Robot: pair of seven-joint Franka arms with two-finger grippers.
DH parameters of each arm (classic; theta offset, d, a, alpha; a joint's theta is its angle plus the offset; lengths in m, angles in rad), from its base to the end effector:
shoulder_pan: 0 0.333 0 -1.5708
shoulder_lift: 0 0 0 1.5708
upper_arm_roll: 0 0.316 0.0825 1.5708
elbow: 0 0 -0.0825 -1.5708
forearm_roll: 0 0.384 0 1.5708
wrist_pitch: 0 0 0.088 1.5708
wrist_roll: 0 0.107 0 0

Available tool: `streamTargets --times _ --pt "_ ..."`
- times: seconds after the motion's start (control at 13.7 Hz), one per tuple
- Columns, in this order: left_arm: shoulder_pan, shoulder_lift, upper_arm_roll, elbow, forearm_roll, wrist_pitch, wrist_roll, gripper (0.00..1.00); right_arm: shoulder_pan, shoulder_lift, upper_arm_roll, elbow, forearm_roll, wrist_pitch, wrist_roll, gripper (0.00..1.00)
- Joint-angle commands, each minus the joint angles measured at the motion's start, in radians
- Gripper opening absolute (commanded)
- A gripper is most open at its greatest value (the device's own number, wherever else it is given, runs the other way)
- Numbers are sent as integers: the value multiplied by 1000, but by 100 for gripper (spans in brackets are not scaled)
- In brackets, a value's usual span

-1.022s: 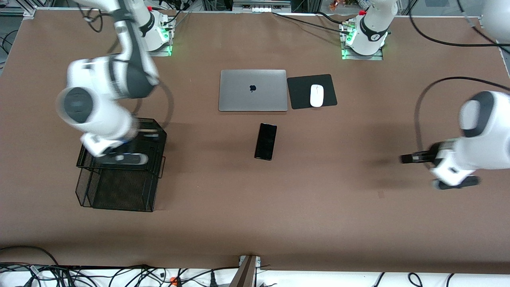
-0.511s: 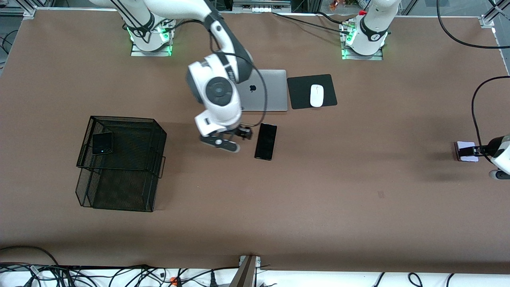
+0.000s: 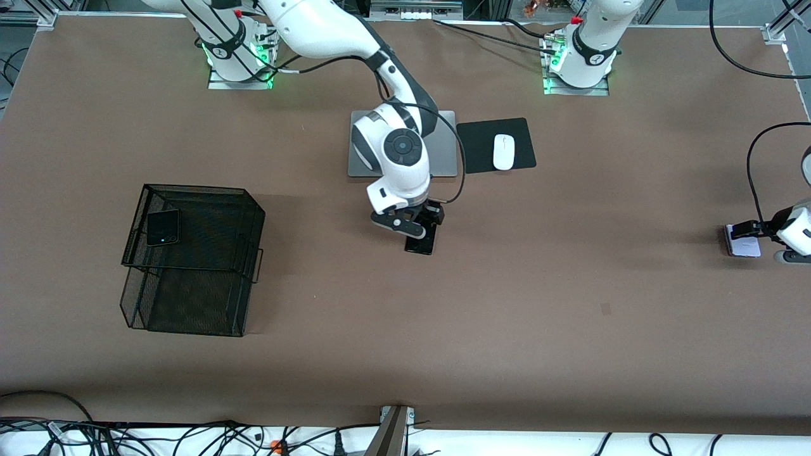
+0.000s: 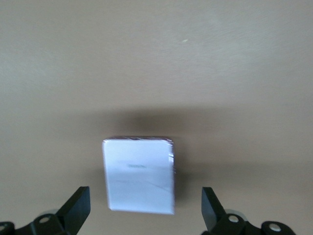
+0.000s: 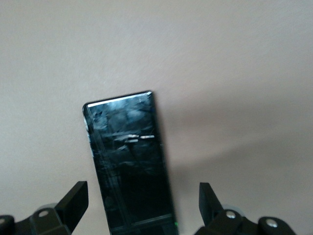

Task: Place phones with both arms
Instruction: 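Lower the tall black phone into the basket with the right gripper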

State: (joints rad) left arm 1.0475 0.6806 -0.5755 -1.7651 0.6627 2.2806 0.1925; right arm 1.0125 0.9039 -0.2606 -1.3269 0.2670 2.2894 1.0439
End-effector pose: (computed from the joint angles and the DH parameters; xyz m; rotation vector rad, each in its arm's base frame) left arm 0.5626 0.3403 0.2244 -3.0085 0.1013 0.0774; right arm 0.5107 0.5498 0.2063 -3.0161 0.5400 -0.0766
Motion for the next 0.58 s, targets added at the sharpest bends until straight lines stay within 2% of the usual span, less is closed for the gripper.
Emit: streamTargets --times 0.0,0.37,0.44,0.51 --pt "55 49 -6 -37 57 77 22 100 18 61 -6 49 0 45 13 100" --pt "72 85 -6 -36 66 125 24 100 34 104 -6 49 -55 102 16 99" --pt "72 86 -6 -34 66 126 24 100 34 105 -6 49 -57 102 5 85" --pt "71 86 -6 -33 66 126 22 100 34 102 -8 49 -66 97 1 49"
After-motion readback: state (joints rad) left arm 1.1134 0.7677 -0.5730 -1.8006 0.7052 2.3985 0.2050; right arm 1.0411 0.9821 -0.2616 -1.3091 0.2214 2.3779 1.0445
